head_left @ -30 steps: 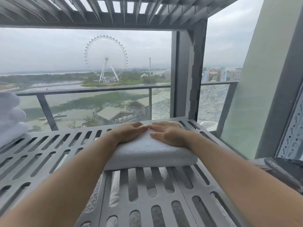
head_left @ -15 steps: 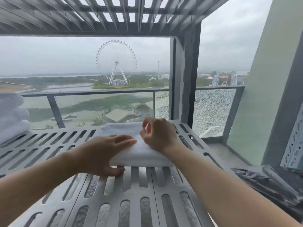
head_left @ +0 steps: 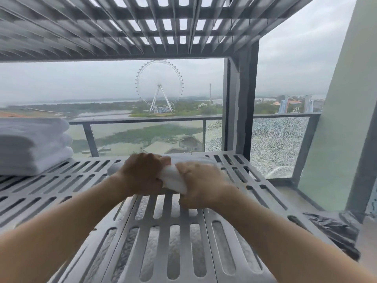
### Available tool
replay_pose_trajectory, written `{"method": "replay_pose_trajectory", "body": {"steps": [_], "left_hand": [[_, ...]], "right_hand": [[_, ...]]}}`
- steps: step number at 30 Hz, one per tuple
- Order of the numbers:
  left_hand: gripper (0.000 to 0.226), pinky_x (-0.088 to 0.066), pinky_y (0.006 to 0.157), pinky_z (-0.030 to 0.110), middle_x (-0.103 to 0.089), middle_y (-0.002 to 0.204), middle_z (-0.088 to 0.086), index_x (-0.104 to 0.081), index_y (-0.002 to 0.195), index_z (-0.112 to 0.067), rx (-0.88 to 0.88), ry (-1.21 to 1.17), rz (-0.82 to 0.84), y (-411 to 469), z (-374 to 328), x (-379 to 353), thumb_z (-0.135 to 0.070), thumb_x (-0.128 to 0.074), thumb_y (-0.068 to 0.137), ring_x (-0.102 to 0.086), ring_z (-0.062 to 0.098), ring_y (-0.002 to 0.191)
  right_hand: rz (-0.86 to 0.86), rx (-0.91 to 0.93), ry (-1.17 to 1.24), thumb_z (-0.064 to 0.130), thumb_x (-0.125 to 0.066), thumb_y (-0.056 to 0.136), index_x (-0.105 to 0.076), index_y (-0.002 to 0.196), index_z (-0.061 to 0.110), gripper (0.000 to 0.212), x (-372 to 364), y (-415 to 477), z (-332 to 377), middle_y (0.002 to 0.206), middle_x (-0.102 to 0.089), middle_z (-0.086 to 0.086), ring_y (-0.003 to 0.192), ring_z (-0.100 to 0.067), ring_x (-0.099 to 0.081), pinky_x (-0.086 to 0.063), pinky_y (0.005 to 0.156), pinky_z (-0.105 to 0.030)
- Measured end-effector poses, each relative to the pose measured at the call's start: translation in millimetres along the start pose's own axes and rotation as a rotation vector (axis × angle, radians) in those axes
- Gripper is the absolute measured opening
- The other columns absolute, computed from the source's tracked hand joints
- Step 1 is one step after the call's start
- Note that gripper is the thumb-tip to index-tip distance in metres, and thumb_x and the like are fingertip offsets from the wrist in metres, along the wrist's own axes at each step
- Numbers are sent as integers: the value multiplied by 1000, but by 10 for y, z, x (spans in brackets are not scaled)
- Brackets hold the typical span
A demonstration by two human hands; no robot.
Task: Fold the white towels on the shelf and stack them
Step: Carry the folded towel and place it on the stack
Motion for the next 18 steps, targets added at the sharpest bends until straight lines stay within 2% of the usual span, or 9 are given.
{"method": "replay_pose_trajectory", "body": {"steps": [2,4,6,9,11,14,16,18], "left_hand": [[36,-49,71,32,-65,97,-5,-51,101,-27,47,-28,-16,-198,-5,77,-35,-54,67,-64,24,88],[38,-48,72,32,-65,98,-5,-51,101,-28,123,-90,-23,-455,12,141,-33,-54,64,-63,24,90],[44,-48,74,32,-63,104,-7,-50,108,-30,169,-147,-64,-766,38,186,-37,-56,65,-63,23,93],[65,-48,79,36,-56,123,-6,-40,127,-31,177,-146,-51,-1247,110,231,-56,-59,70,-59,23,101],[66,-47,78,38,-50,129,-4,-33,133,-30,239,-86,-27,-1550,223,293,-52,-58,77,-58,25,102],[55,-46,66,35,-52,122,-2,-34,131,-26,257,84,-48,-2026,392,449,-37,-57,82,-59,23,95],[55,-44,56,32,-58,111,-1,-39,125,-25,239,148,-71,-2360,462,592,-33,-64,76,-62,22,85],[63,-46,49,31,-63,99,-1,-37,117,-25,246,160,-112,-2708,538,728,-36,-74,67,-63,22,74]], "right_hand": [[-122,-23,-90,22,-62,73,-43,111,19,42,-29,-50,183,103,-57,-3,91,-26,-58,-38,68,-32],[-206,-7,-103,17,-57,76,-47,108,19,33,-19,-75,354,101,-61,-3,90,-26,-60,-41,68,-31],[-231,14,-73,20,-56,75,-50,102,23,28,23,-105,521,97,-63,1,89,-24,-62,-43,68,-30],[-227,36,-40,33,-59,70,-51,97,28,29,101,-178,841,93,-62,5,86,-21,-62,-43,66,-29],[-236,45,-15,39,-60,71,-51,97,30,29,138,-248,1091,91,-62,6,85,-20,-62,-42,65,-28],[-252,71,18,36,-58,72,-51,99,32,28,177,-388,1482,92,-62,8,84,-19,-62,-37,62,-27],[-268,90,41,32,-55,70,-51,99,33,30,210,-490,1735,93,-61,10,84,-19,-61,-32,59,-26],[-288,138,77,33,-53,68,-51,102,34,34,238,-566,2017,95,-60,11,84,-19,-60,-30,58,-26]]}}
Point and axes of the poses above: each hand's wrist, its own y-axis towards the middle knuckle, its own x-axis out of the back of the hand, z = x × y, the point moved 1 cm from there along y, towards the middle knuckle
